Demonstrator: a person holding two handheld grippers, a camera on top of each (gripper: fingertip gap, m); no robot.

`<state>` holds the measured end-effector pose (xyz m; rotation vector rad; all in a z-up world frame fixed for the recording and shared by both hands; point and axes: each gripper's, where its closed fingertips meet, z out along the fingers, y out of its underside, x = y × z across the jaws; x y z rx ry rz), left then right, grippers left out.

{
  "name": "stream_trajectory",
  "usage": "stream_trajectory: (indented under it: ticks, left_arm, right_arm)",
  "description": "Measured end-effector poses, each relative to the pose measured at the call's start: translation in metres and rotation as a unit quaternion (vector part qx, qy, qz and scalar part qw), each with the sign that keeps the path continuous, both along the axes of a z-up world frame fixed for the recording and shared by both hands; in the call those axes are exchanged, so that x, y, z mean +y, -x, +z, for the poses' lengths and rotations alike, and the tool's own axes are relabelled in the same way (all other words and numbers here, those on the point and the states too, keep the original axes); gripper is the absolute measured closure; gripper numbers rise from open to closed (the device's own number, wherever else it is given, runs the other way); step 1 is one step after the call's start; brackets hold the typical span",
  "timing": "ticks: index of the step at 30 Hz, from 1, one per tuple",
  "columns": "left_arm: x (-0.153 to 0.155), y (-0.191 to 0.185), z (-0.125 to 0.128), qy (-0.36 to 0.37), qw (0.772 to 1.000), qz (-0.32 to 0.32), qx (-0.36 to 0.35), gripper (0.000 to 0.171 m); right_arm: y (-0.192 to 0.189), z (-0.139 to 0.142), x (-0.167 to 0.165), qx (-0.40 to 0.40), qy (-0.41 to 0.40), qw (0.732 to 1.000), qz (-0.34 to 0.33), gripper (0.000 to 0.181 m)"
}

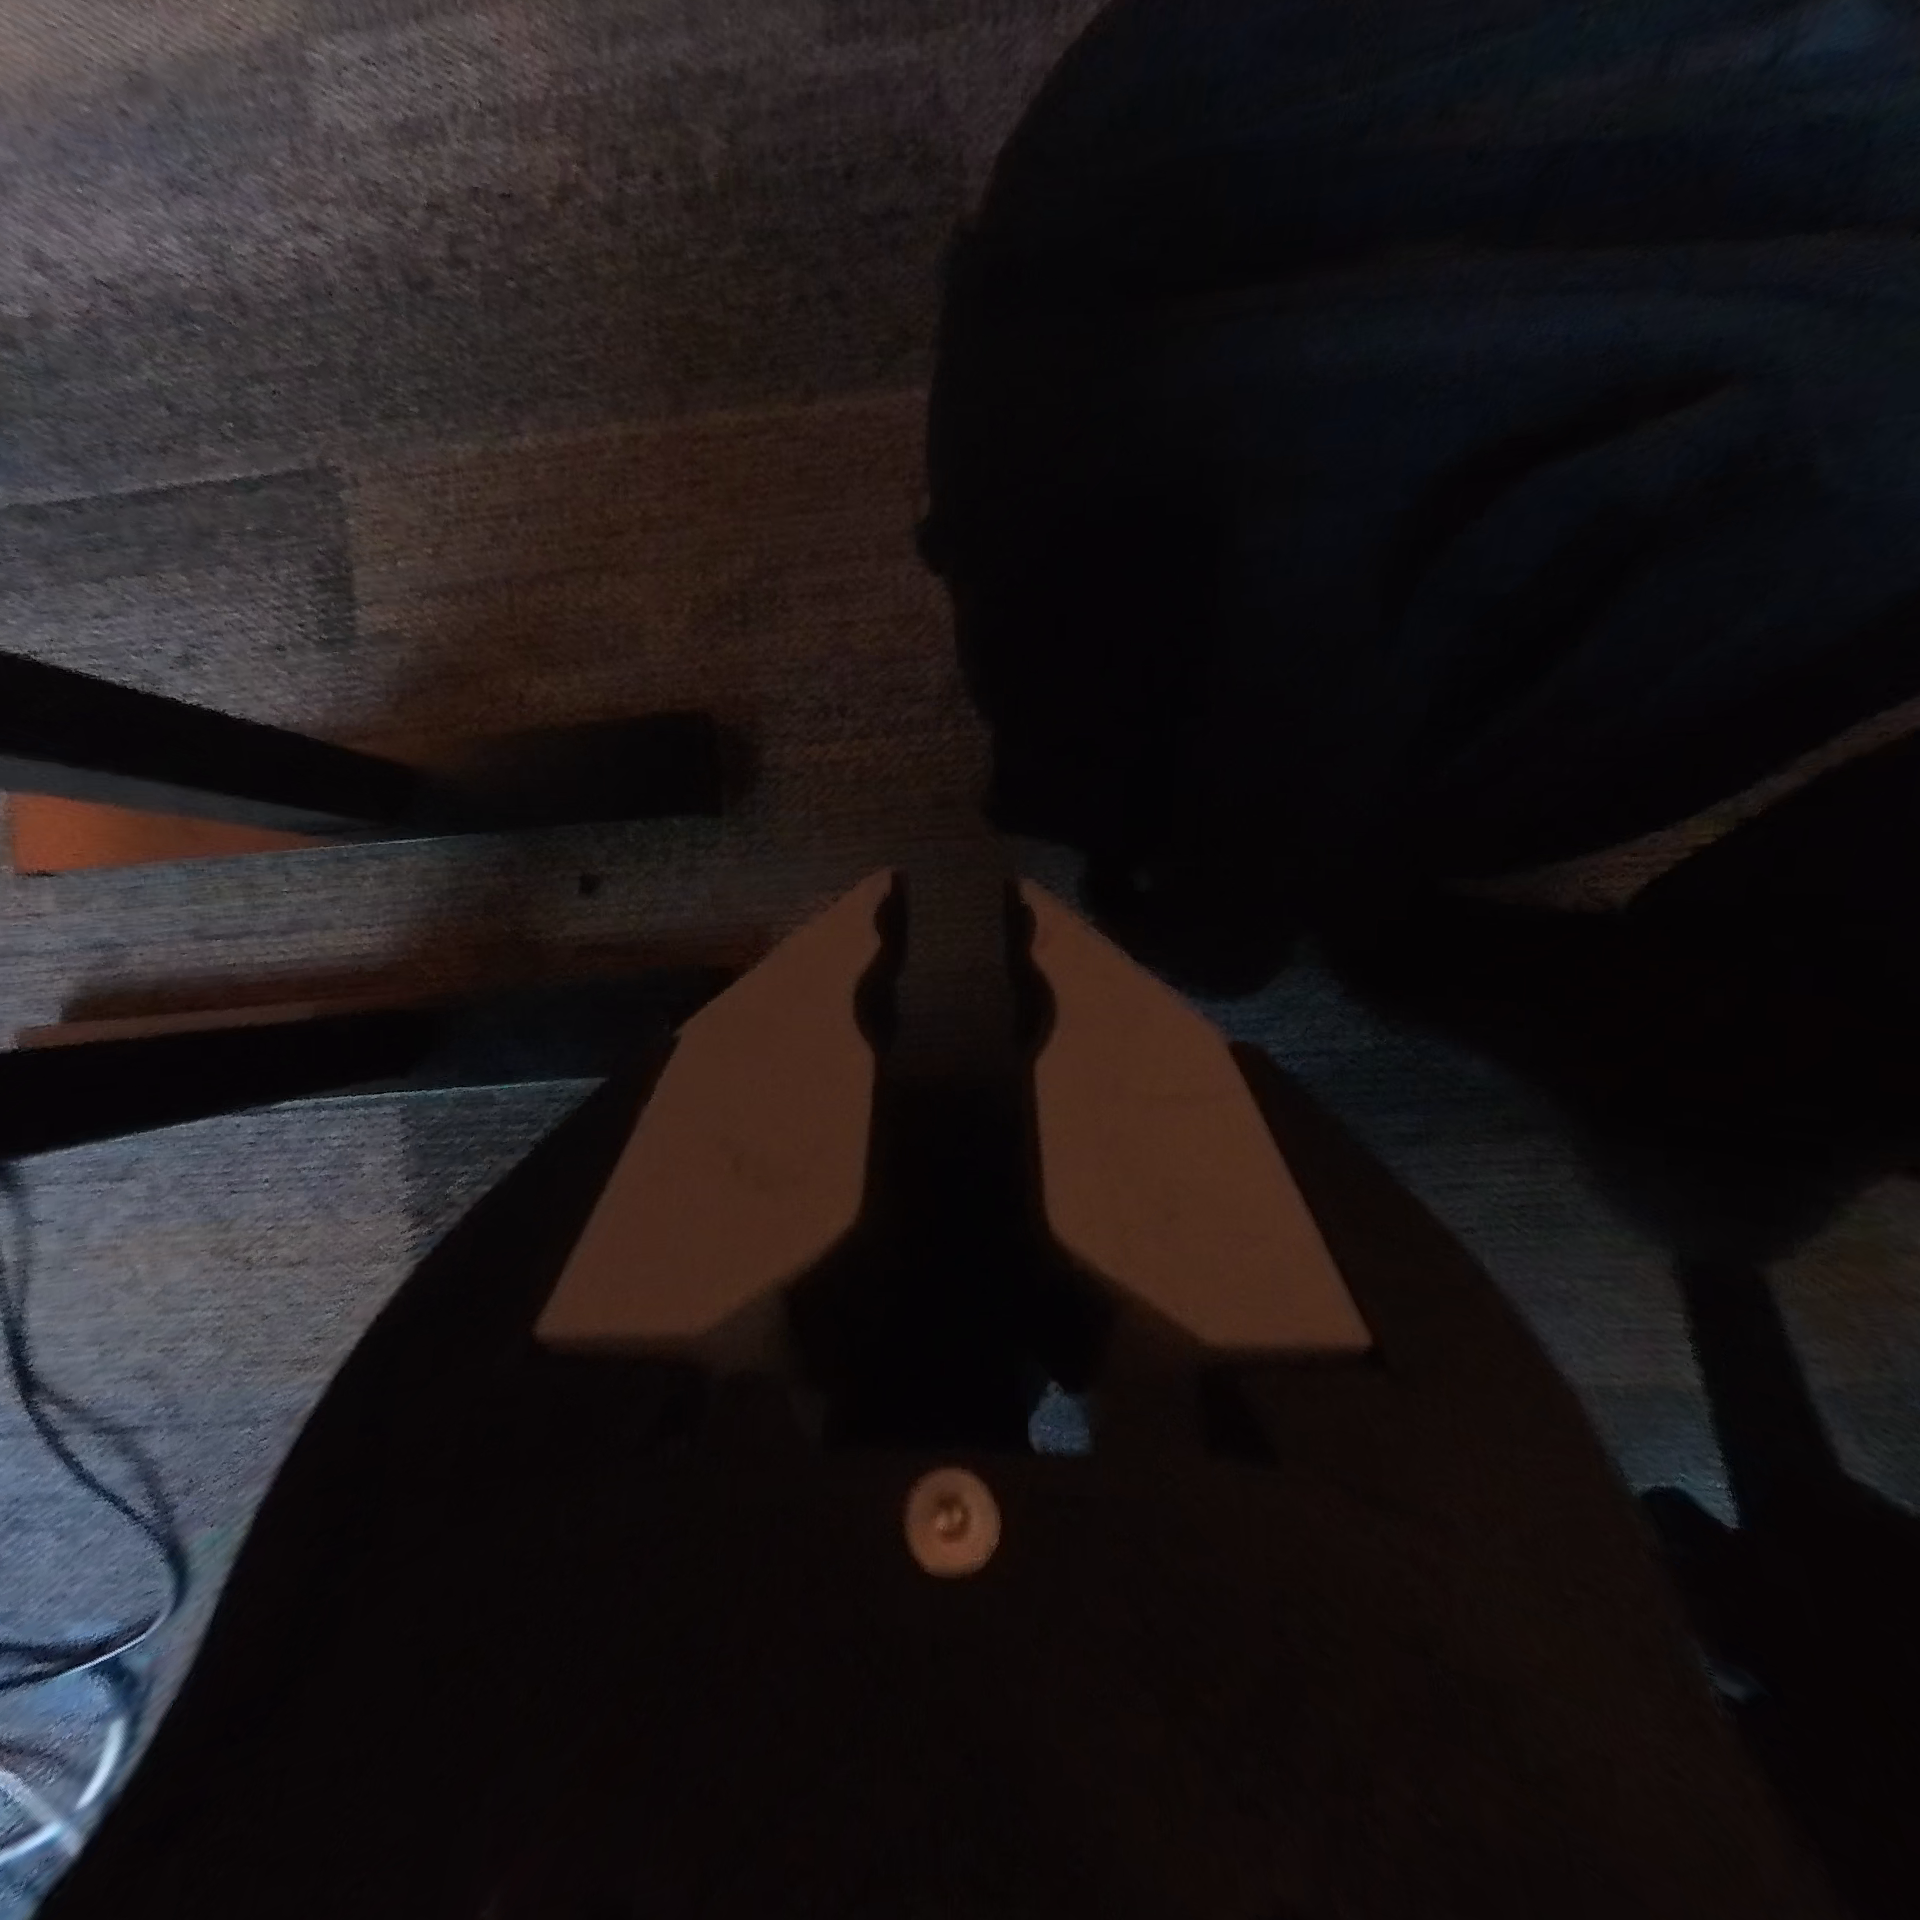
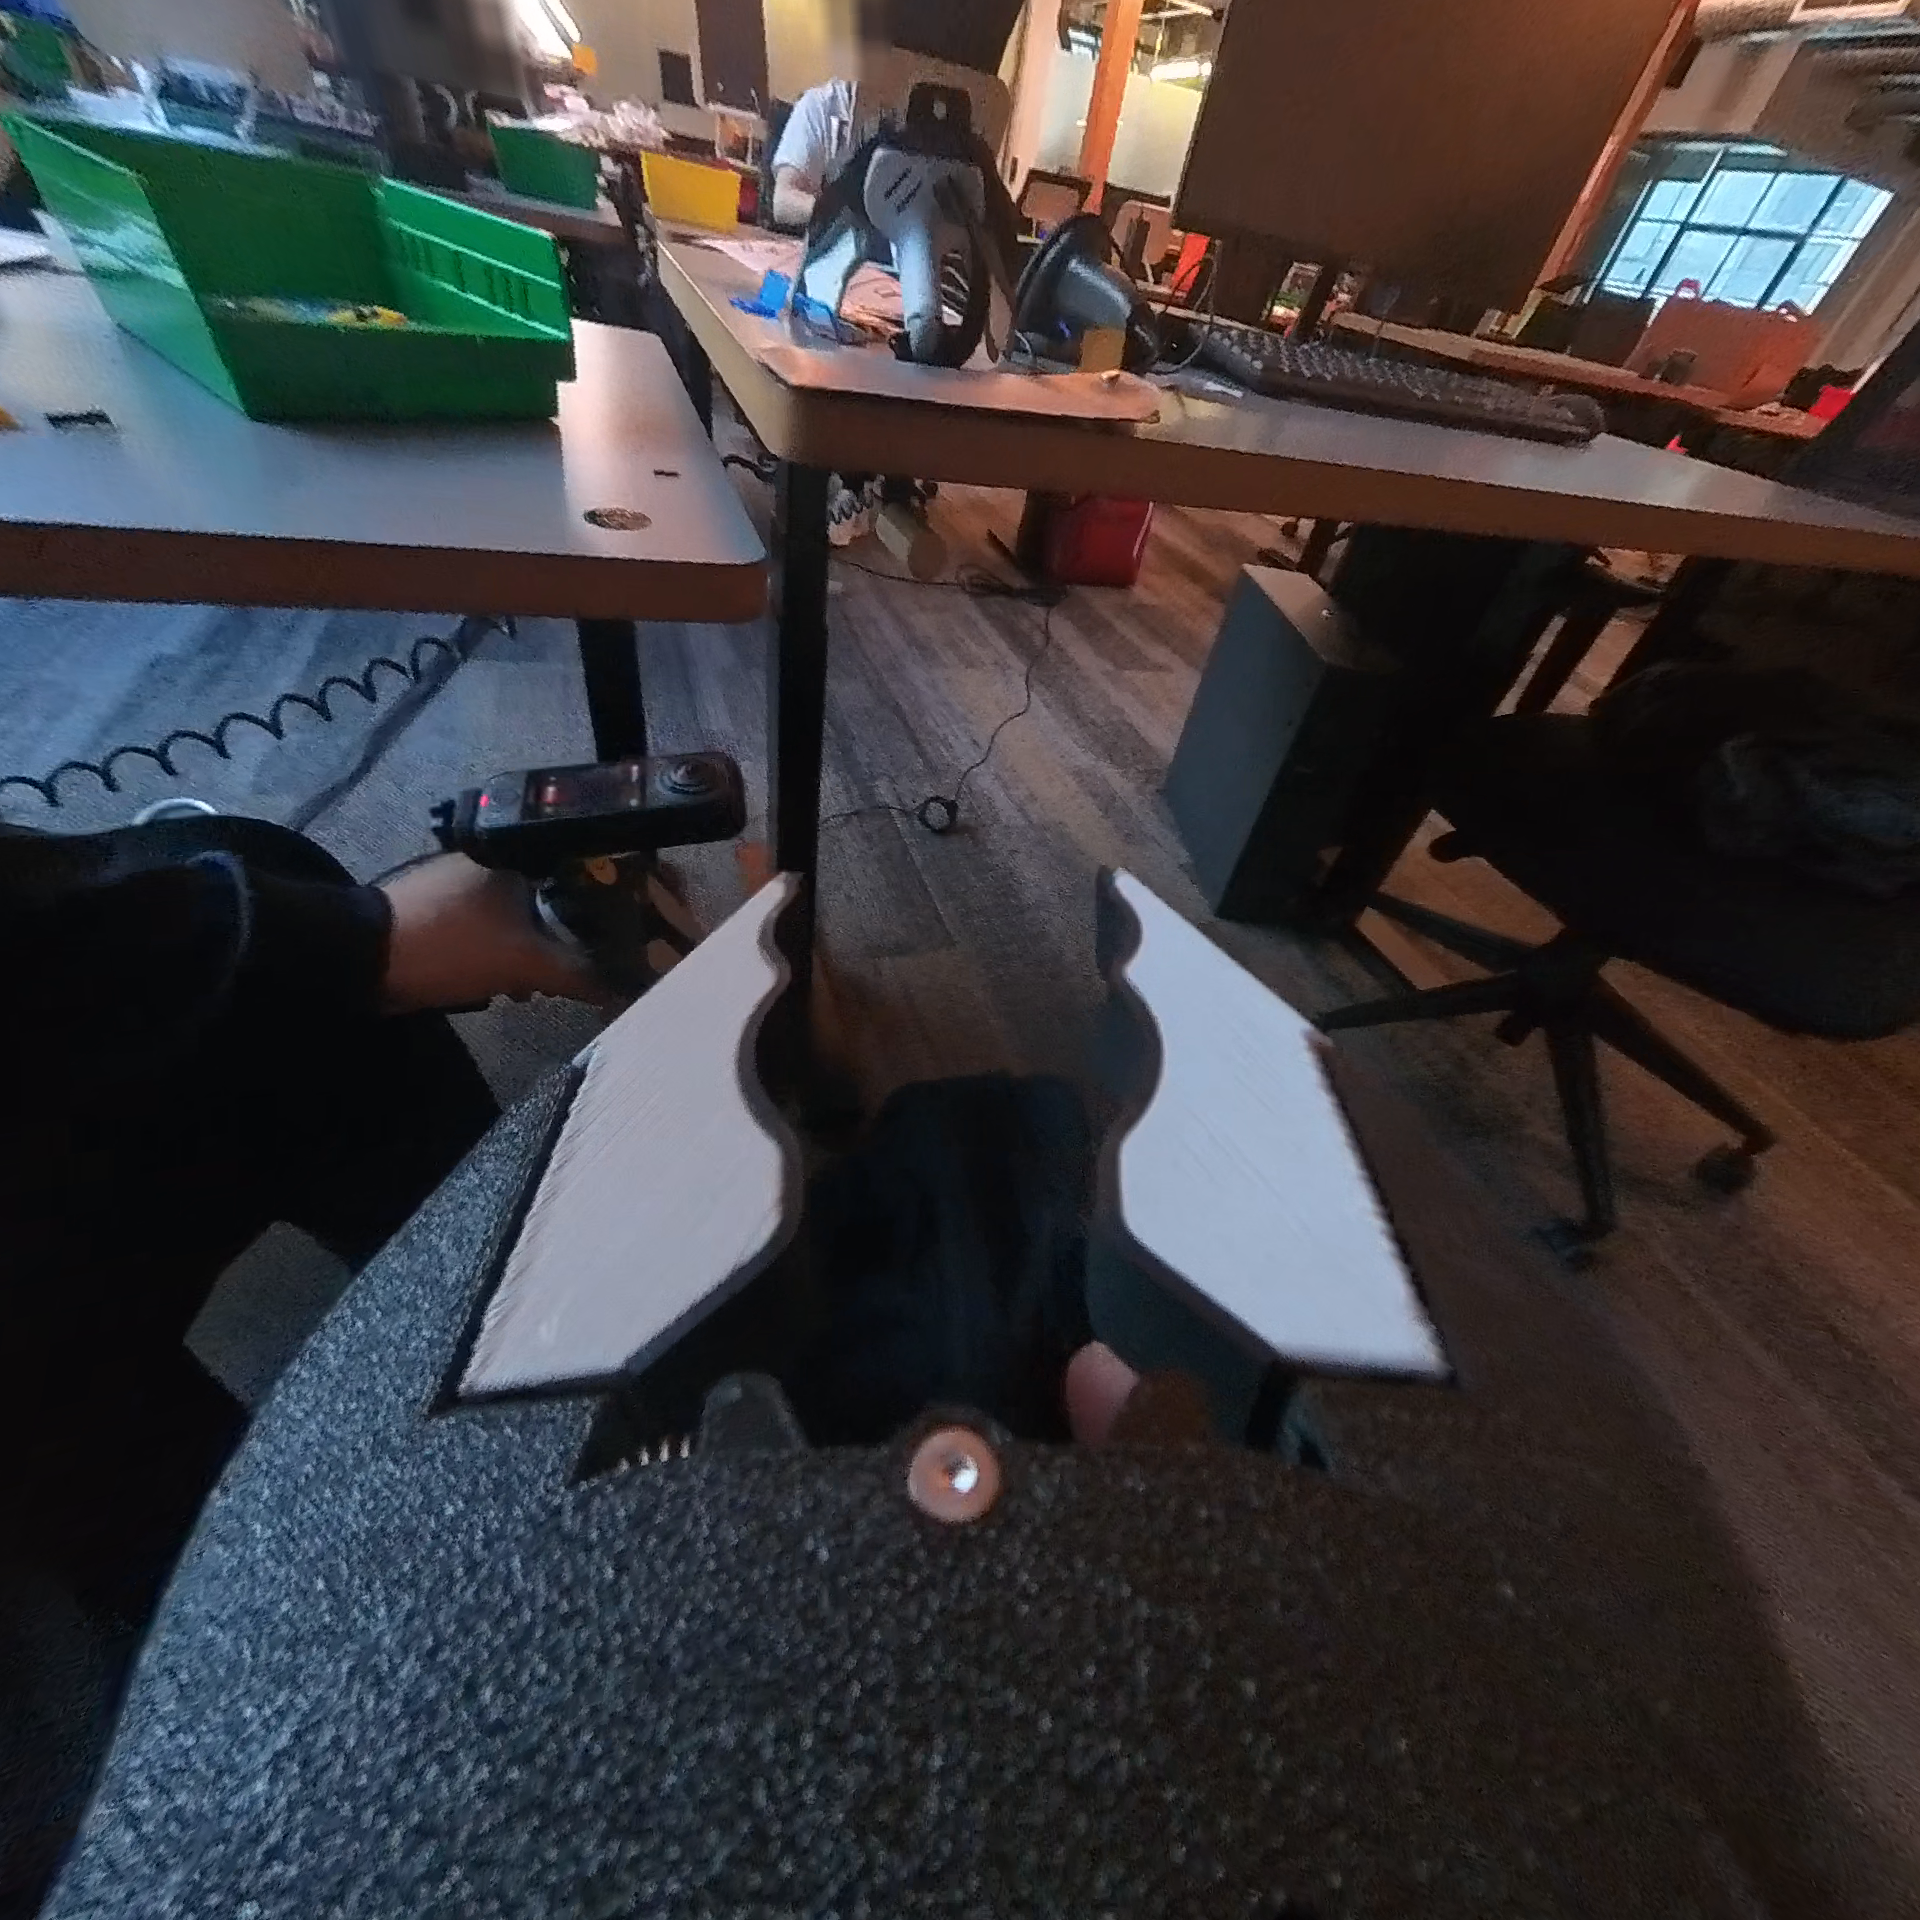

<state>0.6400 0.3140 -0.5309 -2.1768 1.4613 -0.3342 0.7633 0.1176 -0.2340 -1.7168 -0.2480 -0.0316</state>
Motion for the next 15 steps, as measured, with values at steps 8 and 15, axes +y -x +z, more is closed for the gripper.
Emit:
stream_trajectory:
  ticks: [8,15]
  left_arm:
    - [0.035,0.004,-0.045,0.005,0.998,-0.016,0.06,0.139]
    - [0.146,0.039,-0.155,0.046,0.988,0.084,0.121,0.136]
  right_arm:
    - [-0.047,-0.04,0.02,0.029,0.034,0.999,-0.022,0.126]
    - [-0.116,-0.077,0.075,0.034,0.027,0.998,-0.048,0.128]
